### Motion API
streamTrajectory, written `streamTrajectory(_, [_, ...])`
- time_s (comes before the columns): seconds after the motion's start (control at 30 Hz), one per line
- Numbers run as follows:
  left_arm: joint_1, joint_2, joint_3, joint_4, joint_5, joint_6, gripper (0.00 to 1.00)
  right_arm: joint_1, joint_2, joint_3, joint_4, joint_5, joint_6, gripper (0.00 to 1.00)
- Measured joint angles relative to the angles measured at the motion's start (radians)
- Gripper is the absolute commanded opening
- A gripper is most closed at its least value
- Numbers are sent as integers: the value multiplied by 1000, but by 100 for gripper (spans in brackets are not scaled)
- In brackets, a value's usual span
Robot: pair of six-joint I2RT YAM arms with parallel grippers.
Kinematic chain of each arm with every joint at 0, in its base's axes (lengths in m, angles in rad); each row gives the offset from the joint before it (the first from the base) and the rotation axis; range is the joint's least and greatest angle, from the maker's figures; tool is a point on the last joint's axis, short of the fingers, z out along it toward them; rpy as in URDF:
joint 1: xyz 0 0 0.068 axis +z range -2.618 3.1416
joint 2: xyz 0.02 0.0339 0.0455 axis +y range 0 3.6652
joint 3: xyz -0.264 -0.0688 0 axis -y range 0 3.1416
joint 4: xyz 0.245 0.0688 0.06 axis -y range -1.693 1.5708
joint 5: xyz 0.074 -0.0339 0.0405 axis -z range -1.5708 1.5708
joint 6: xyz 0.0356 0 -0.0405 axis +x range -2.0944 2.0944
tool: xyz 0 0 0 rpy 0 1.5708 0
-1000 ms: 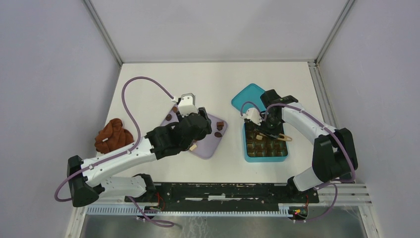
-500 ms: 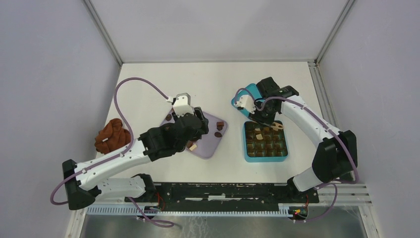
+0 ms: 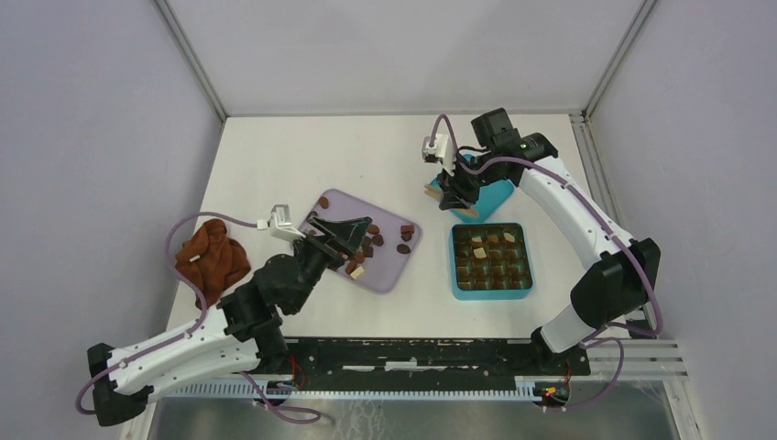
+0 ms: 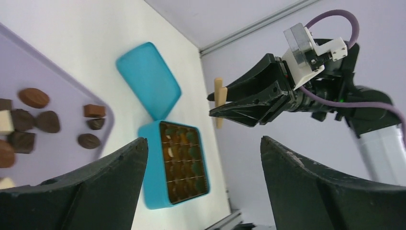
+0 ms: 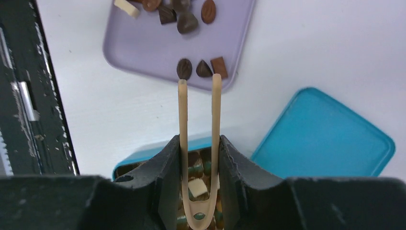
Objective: Pack the chocolate
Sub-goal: Adjust the clamp.
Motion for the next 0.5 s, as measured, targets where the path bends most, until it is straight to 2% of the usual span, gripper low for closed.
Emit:
streamTrajectory(0.17, [0,91,-42,198,6,-100,94,0,0,6,71,-123,70,35])
streamTrajectory(0.4, [67,393,127,310,138,-147,91,7,0,-24,184,-240,159,35])
streamTrajectory(0.5, [109,461,179,324,181,-158,84,13,-6,-53,218,-259,182,35])
